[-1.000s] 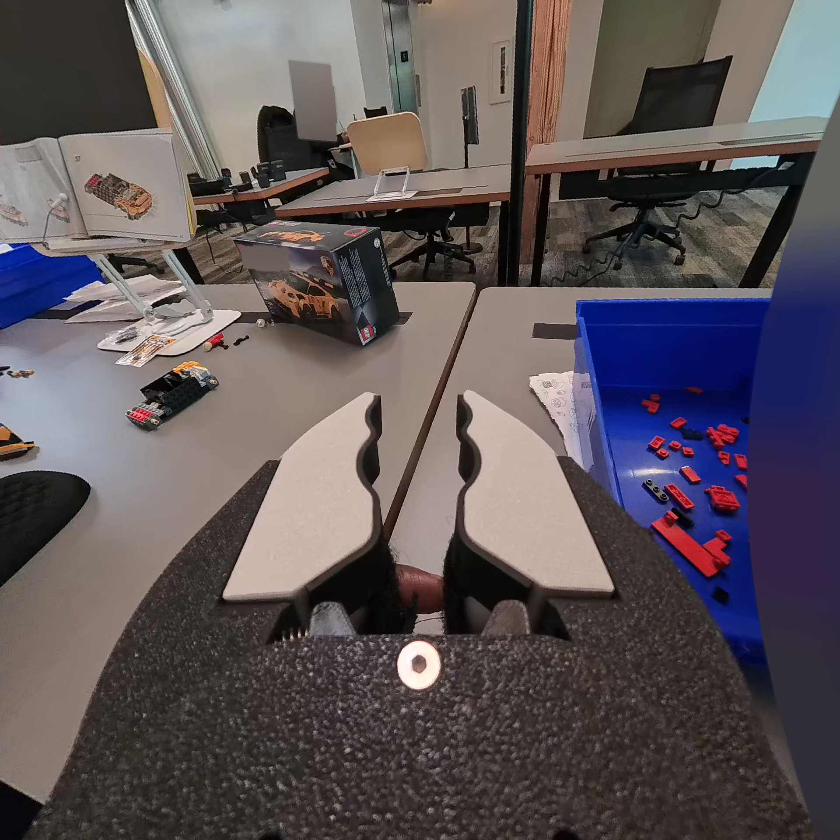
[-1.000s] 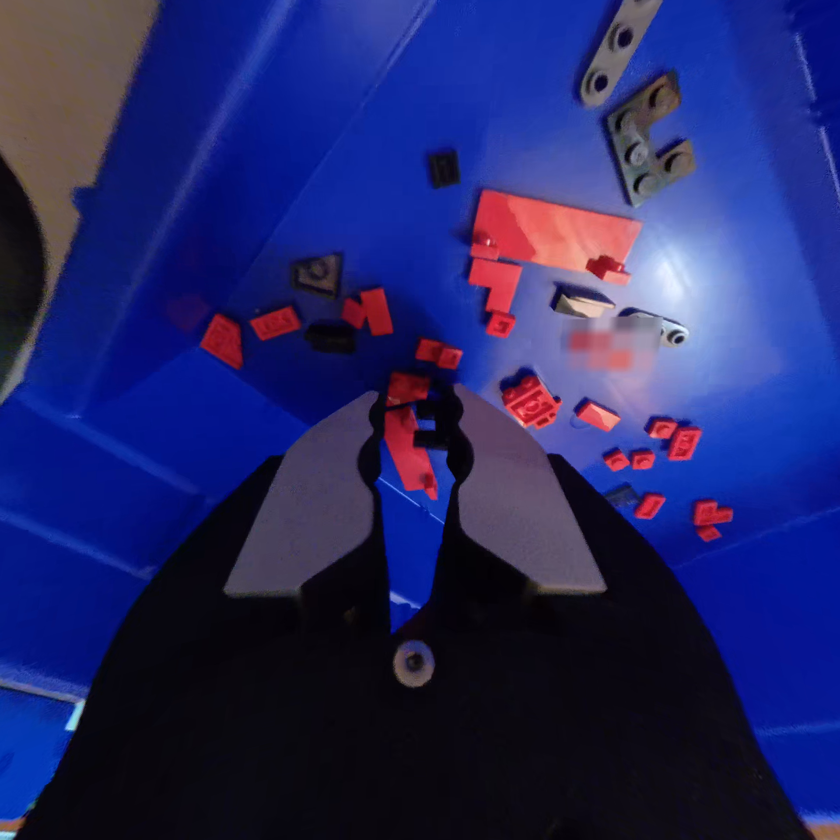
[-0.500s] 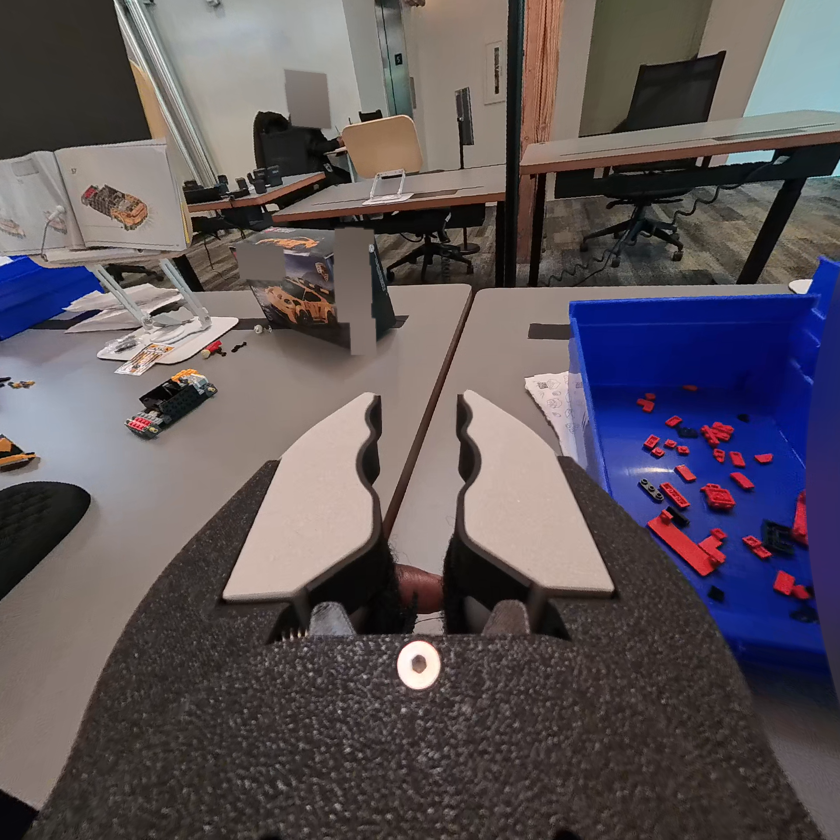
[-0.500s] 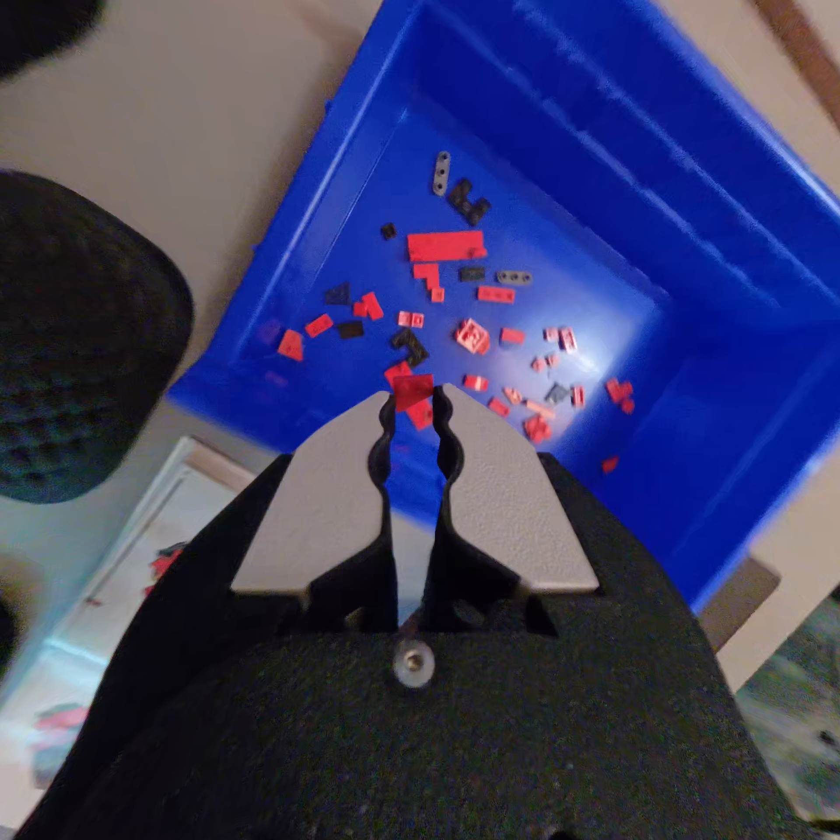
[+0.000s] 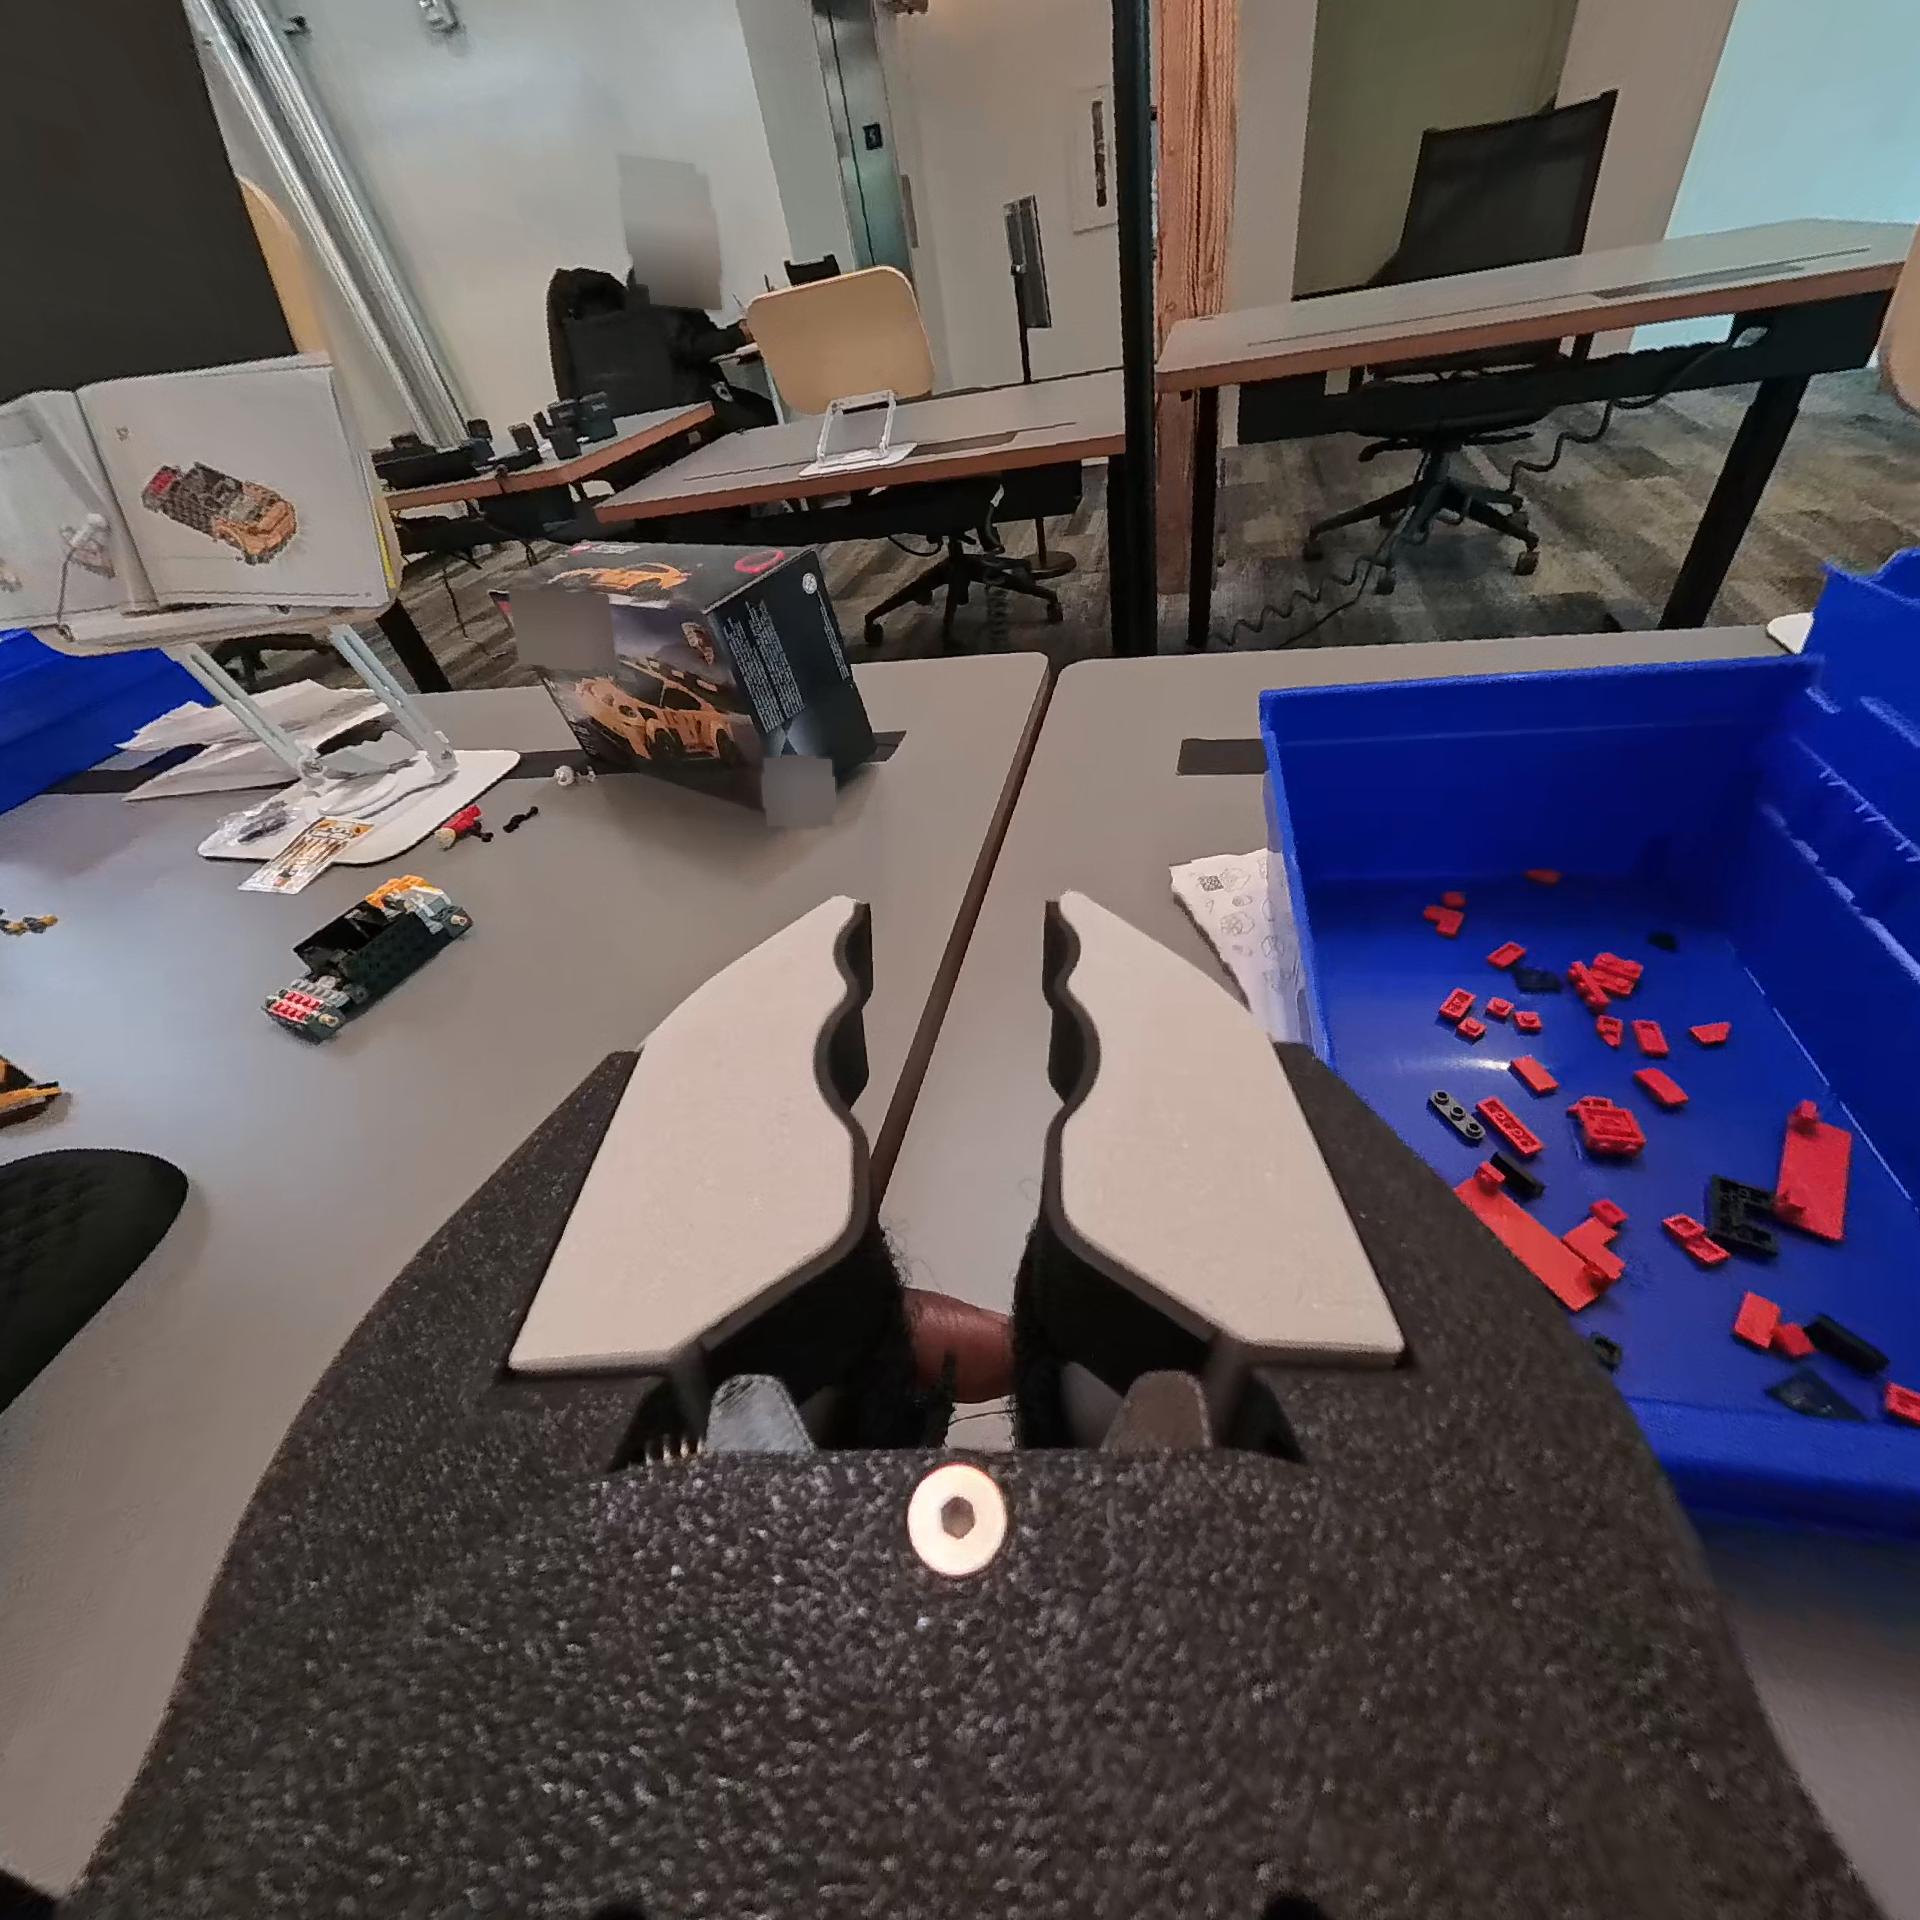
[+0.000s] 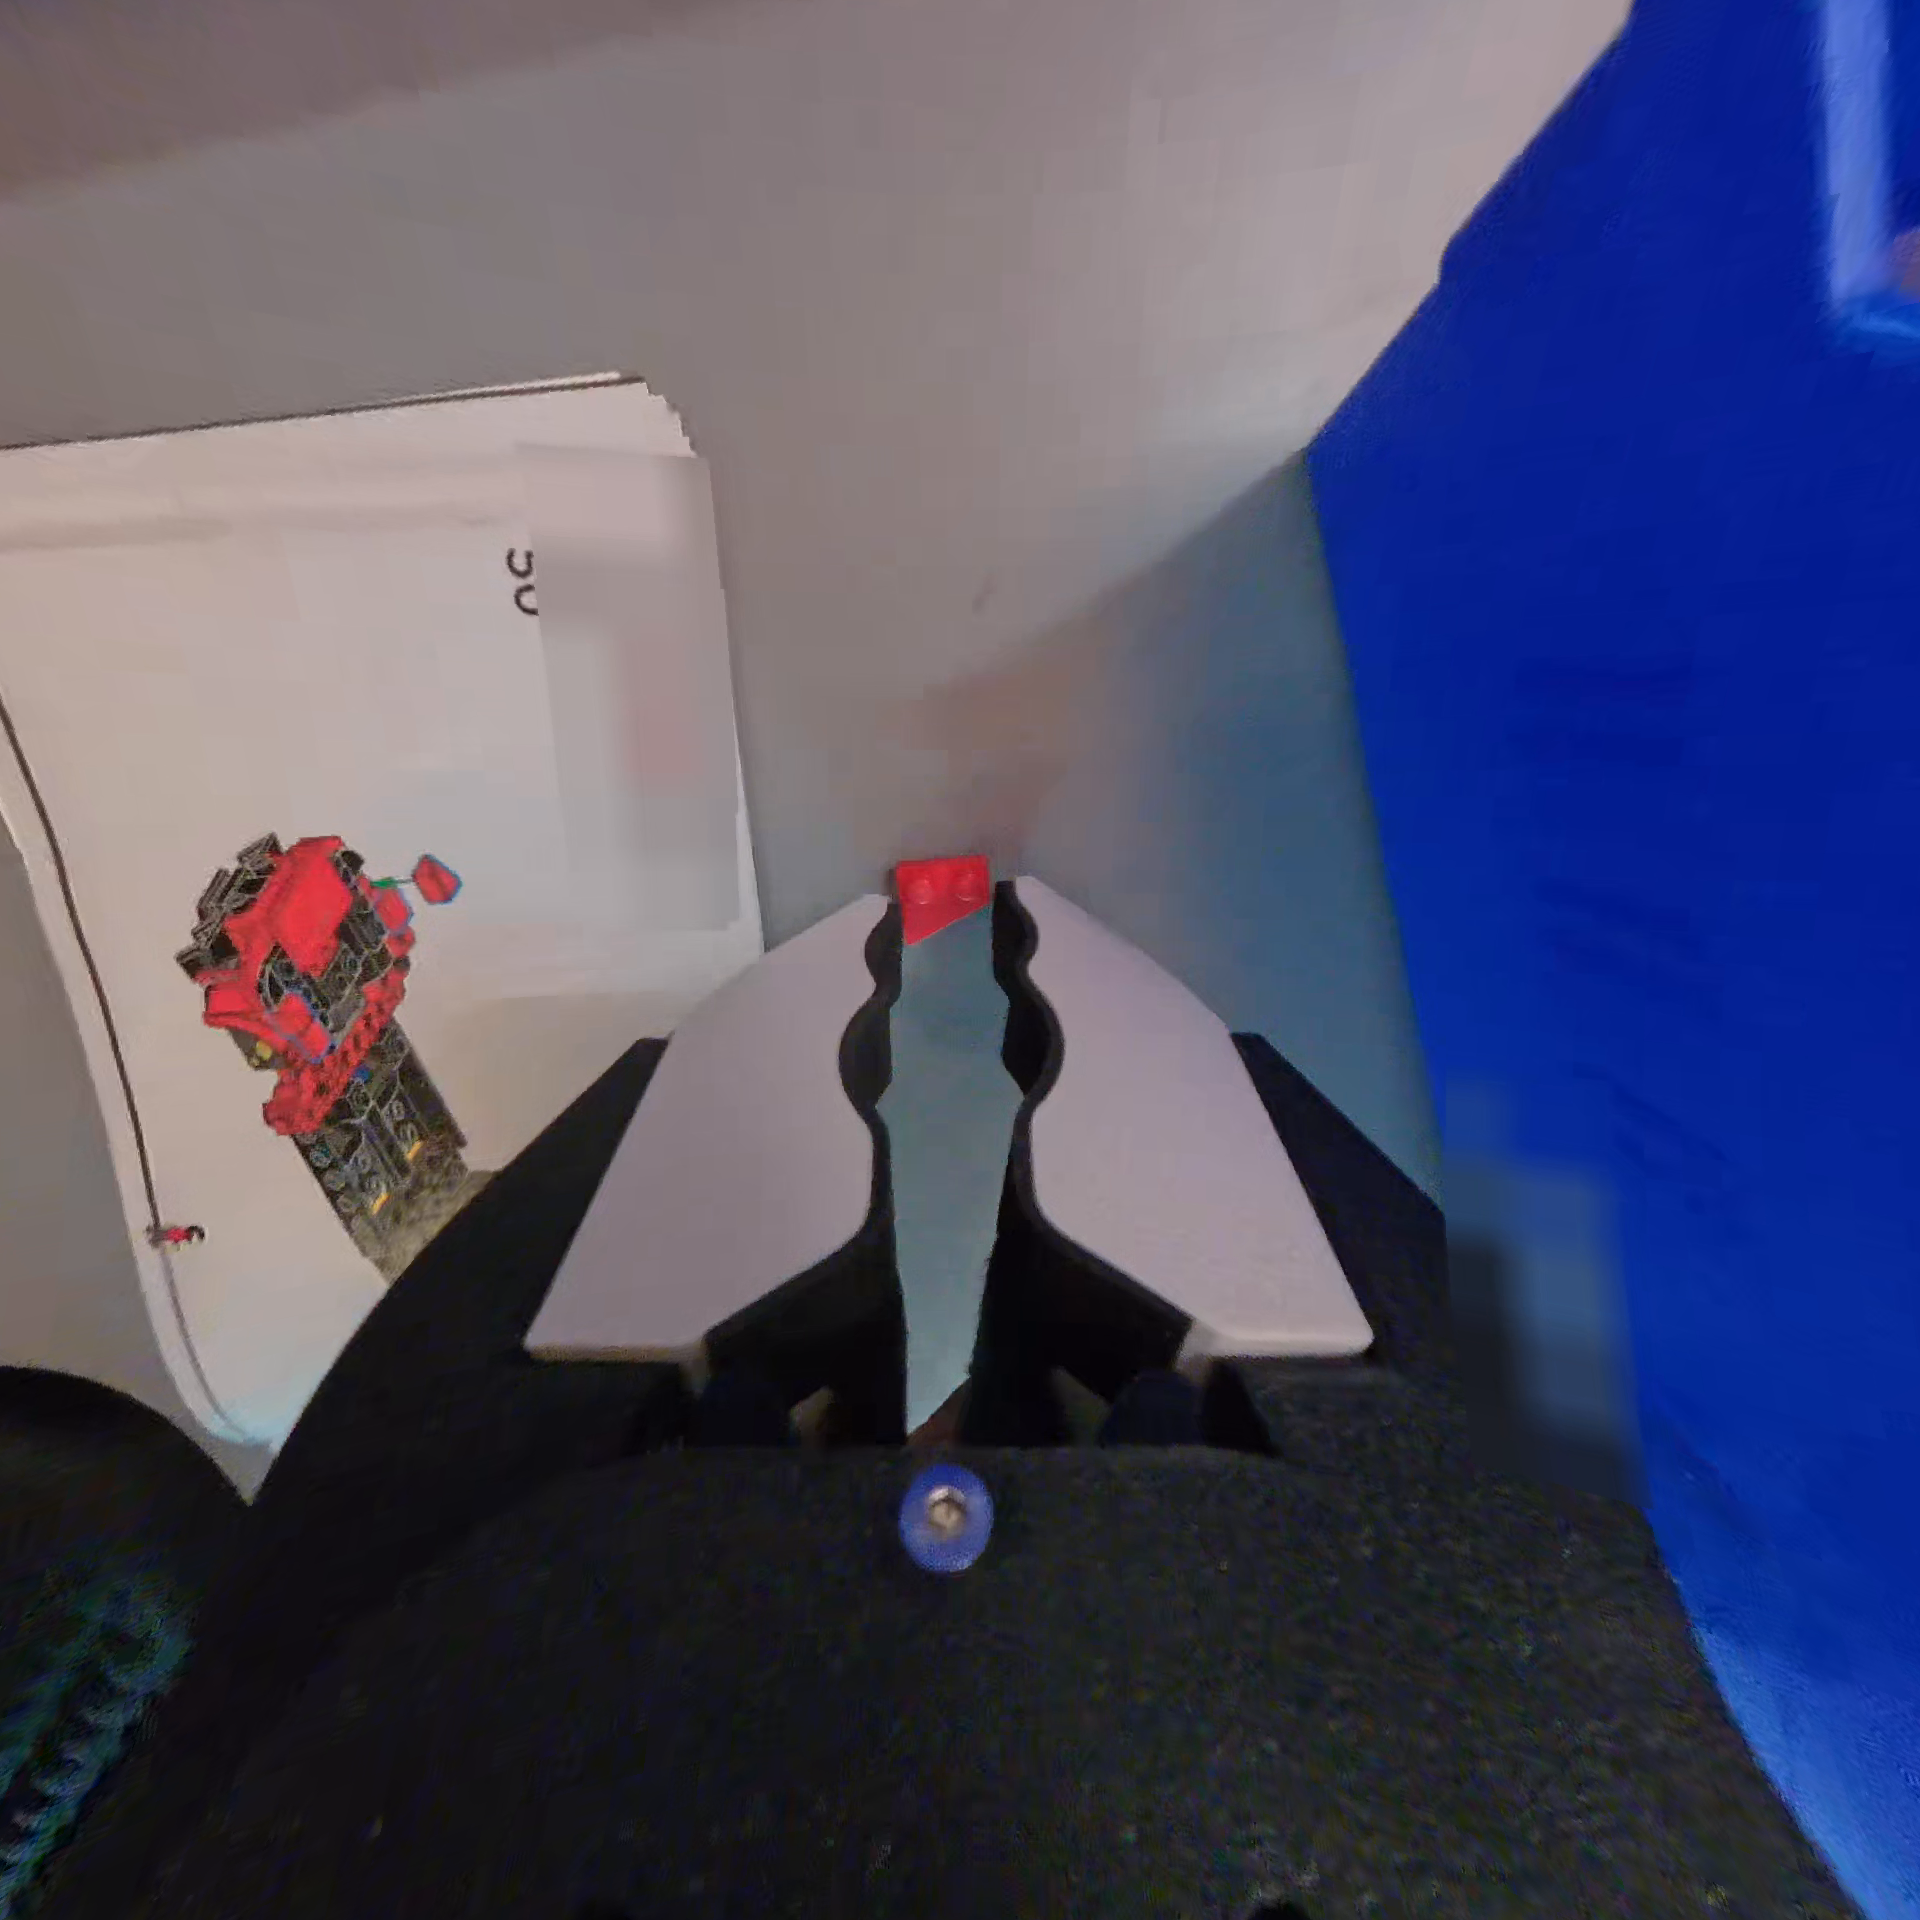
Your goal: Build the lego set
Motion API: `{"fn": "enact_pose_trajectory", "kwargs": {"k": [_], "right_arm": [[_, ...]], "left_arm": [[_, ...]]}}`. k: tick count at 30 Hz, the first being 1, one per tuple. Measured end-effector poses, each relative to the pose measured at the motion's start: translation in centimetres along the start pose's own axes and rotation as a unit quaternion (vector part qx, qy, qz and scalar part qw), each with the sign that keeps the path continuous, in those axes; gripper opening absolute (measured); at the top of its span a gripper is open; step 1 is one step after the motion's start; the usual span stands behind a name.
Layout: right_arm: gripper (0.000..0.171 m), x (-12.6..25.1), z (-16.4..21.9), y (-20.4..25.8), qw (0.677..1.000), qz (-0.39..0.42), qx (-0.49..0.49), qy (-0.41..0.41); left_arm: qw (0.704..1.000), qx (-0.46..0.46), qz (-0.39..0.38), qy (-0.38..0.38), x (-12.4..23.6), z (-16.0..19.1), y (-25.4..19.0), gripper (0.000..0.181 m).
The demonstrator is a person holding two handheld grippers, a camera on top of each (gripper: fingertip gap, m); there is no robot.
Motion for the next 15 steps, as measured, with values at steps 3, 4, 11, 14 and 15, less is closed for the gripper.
{"fn": "enact_pose_trajectory", "kwargs": {"k": [3, 4, 11, 14, 15], "right_arm": [[0.027, 0.9, -0.6, 0.1, 1.0, 0.005, 0.028, 0.001], [0.028, 1.3, -1.2, 0.2, 0.999, 0.006, 0.039, -0.007], [0.033, 1.4, -2.4, 0.5, 0.995, 0.001, 0.094, 0.033], [0.025, 3.0, -8.4, 2.4, 0.99, -0.023, 0.123, -0.069], [0.023, 3.8, -11.0, 3.2, 0.984, -0.029, 0.141, -0.109]], "left_arm": [[1.0, -0.009, 0.002, 0.005, 0.0, -0.1, -0.3, 0.031], [1.0, -0.011, 0.002, 0.003, 0.0, -0.1, -0.3, 0.031], [1.0, -0.005, 0.002, 0.0, 0.0, -0.1, -0.1, 0.031], [1.0, 0.001, -0.001, -0.002, 0.0, 0.0, 0.1, 0.031], [1.0, 0.001, 0.0, -0.002, 0.0, 0.0, 0.1, 0.031]]}}
Point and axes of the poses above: each gripper's, where its closed fingertips meet, x back along the fingers, z out of its underside, y = z × x across the jaws, the point moved 1 cm from there along x, back along the fingers, and after that the axes turned 12 degrees about -y, right-handed, at the moved point
